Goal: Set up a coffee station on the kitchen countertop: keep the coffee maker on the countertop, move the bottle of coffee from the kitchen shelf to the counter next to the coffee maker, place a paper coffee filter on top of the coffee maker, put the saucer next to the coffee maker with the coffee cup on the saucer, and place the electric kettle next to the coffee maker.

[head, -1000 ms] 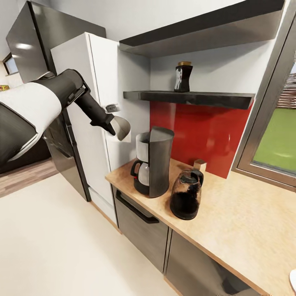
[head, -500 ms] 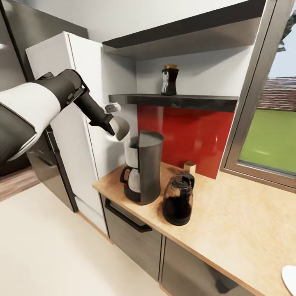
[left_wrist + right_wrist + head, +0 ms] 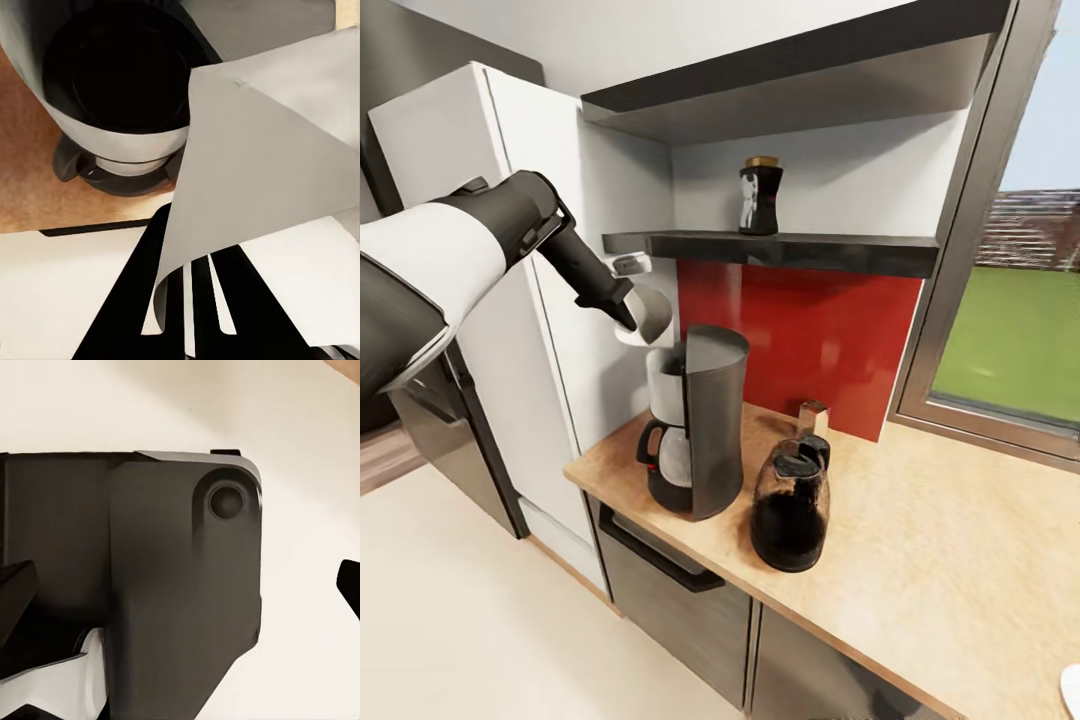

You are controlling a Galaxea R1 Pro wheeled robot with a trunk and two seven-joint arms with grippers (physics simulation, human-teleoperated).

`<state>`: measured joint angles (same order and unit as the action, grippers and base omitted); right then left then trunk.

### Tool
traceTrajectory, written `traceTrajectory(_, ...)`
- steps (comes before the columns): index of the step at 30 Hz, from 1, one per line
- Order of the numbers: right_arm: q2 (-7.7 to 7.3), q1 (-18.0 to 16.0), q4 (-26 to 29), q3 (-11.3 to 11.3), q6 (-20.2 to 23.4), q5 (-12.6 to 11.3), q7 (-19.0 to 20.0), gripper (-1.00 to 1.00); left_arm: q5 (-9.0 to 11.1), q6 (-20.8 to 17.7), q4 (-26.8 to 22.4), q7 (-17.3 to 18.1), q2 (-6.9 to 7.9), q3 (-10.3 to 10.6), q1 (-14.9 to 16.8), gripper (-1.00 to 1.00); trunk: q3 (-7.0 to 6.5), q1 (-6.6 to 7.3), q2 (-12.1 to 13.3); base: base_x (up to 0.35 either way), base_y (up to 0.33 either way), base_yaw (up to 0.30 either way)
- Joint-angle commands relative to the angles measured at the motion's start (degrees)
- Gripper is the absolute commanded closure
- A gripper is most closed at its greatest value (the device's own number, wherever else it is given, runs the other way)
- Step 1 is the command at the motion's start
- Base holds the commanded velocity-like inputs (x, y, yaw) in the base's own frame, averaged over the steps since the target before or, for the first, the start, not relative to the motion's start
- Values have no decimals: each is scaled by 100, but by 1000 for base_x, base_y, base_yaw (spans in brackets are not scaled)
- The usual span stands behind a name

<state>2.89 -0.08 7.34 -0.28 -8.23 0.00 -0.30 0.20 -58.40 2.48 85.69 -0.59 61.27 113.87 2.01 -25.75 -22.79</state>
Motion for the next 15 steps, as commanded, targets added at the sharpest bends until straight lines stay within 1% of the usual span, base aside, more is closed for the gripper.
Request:
traceTrajectory(1, 1, -1, 6, 1, -10, 1, -3, -100, -2, -36, 16, 21, 0, 30, 6, 100, 12, -4, -13, 2, 0, -51)
traceTrajectory(9, 1, -1, 4, 20, -12, 8, 3, -100, -11, -24, 15, 17, -6, 34, -114, 100, 12, -4, -13, 14, 5, -12)
traceTrajectory(11, 1, -1, 4, 24, -12, 8, 3, -100, -11, -23, 16, 13, 4, 34, -124, 100, 12, -4, -13, 157, 128, 0)
traceTrajectory(15, -5, -1, 4, 12, -12, 9, 1, -100, -11, -22, 16, -2, 12, 34, -128, 100, 12, -4, -13, 222, 209, 0)
